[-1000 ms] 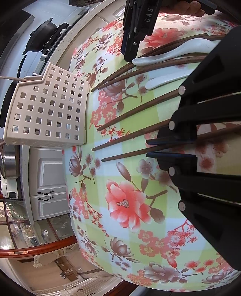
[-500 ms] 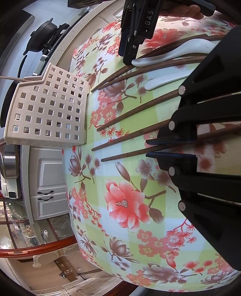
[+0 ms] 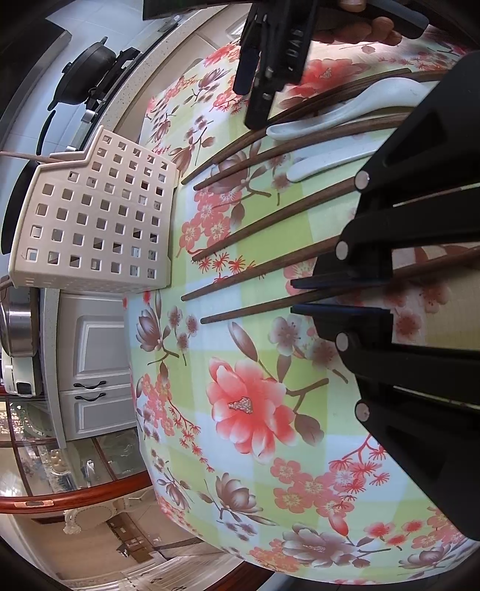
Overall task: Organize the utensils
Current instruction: 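Close the left gripper on another brown chopstick while the right gripper grasps one too, then lift both held chopsticks upright and carry them toward the white basket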
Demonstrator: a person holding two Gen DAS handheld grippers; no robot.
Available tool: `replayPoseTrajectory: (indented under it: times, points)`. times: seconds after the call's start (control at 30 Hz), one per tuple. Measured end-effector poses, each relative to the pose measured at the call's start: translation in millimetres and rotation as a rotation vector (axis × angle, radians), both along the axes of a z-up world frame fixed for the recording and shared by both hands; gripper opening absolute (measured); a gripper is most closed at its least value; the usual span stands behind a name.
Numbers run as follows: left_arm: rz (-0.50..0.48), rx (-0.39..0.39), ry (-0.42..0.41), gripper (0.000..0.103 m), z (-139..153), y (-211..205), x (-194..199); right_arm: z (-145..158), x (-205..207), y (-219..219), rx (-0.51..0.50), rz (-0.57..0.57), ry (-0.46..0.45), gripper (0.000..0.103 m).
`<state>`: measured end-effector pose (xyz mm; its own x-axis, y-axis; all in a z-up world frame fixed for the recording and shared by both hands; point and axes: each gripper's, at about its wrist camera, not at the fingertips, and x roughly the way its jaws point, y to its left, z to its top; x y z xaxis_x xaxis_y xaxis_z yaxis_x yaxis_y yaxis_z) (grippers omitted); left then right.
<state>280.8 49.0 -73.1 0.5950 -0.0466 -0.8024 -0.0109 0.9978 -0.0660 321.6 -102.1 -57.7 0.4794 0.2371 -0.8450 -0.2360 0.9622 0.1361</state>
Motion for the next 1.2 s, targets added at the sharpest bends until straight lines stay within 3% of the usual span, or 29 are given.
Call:
replayPoseTrajectory:
  times: [0.17, 0.33, 0.63, 0.73, 0.9, 1.0, 1.2]
  points:
    - [0.000, 0.000, -0.002, 0.008, 0, 1, 0, 3, 2, -13, 0.000, -0.020, 0.000, 0.074]
    - [0.003, -0.007, 0.000, 0.008, 1, 1, 1, 9, -4, -3, -0.011, 0.034, -0.025, 0.074]
    - [0.004, -0.006, -0.002, 0.008, 0, 1, -1, -2, 0, 2, -0.054, 0.046, -0.017, 0.075]
    - [0.002, -0.006, 0.002, 0.008, 0, 2, -1, -3, 1, 5, -0.087, 0.040, -0.023, 0.068]
    - [-0.004, 0.026, 0.041, 0.009, 1, 1, 9, 2, 0, 22, -0.078, 0.094, 0.005, 0.028]
    - [-0.016, 0.041, 0.068, 0.008, 2, -1, 17, 2, 0, 21, -0.066, 0.091, 0.005, 0.014]
    - [-0.038, -0.024, 0.054, 0.006, 12, 6, 18, 7, -4, 12, 0.012, 0.078, -0.004, 0.009]
